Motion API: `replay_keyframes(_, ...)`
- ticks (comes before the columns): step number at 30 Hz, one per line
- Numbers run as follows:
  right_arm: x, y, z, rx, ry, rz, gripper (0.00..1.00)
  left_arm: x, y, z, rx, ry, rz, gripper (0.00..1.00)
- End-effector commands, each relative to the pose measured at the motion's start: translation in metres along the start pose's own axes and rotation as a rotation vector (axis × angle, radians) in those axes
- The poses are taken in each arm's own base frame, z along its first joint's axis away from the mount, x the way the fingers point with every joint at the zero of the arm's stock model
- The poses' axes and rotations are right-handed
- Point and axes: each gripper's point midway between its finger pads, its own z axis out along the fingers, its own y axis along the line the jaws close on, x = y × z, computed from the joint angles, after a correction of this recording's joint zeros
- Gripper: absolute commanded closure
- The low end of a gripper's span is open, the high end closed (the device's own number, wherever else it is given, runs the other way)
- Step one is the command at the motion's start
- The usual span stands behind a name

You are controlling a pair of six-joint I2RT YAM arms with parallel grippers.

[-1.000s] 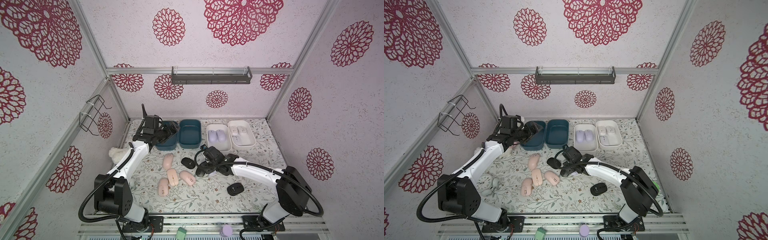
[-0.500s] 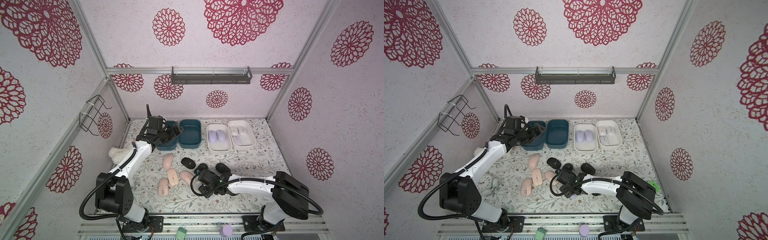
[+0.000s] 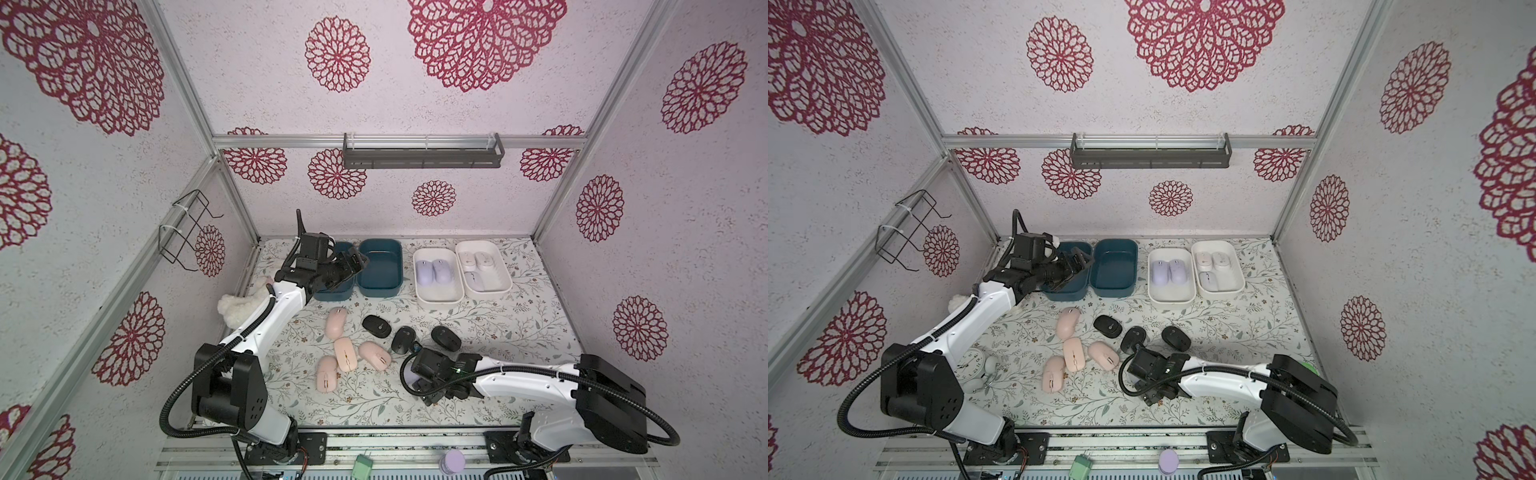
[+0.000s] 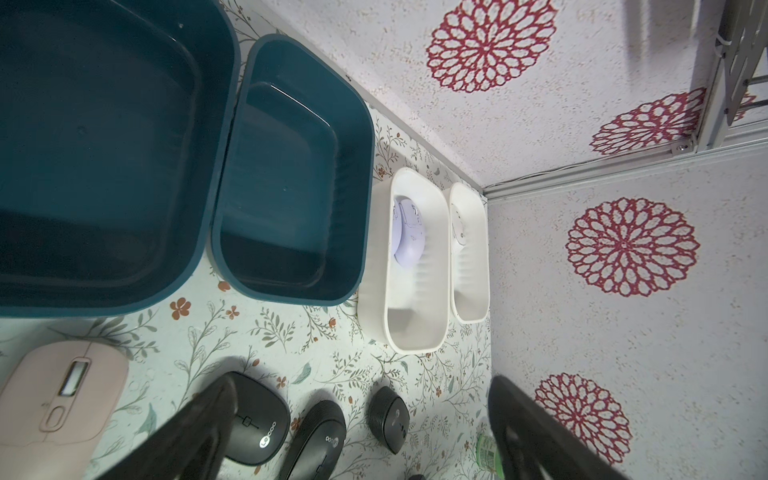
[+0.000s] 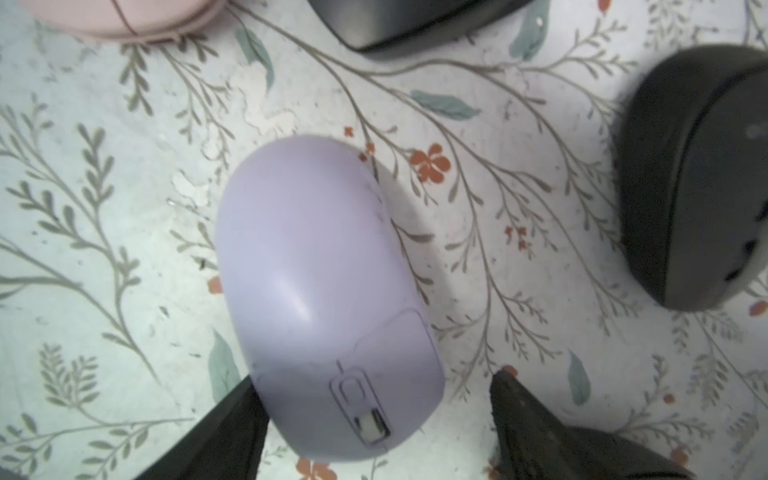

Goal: Place the mice by color into the storage box
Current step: Adjust the mouse at the center of the board.

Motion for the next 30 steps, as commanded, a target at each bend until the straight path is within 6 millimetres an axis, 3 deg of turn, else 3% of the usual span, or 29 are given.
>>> replay_keyframes(1, 0.014, -0.017, -0.006, 0.075, 0.038, 0.049, 0.17, 0.002, -0.002, 0.004, -0.004, 0.006, 0.017, 0.03)
replay_keyframes(8, 0.013, -0.055, -0.004, 0.243, 0.06, 0.128, 0.24, 0.003, -0.002, 0.003, -0.005, 0.006, 0.02, 0.03)
replay_keyframes(15, -0.013, -0.085, -0.004, 0.319, 0.036, 0.164, 0.25, 0.003, -0.004, 0.004, 0.001, 0.01, 0.02, 0.03)
replay_keyframes(24, -0.069, -0.084, 0.004, 0.314, -0.04, 0.146, 0.24, 0.001, -0.005, -0.001, -0.004, -0.004, 0.034, 0.03)
replay_keyframes(30, -0.085, -0.075, -0.015, 0.271, -0.098, 0.255, 0.23, 0.0, -0.008, -0.004, 0.006, -0.006, 0.034, 0.03)
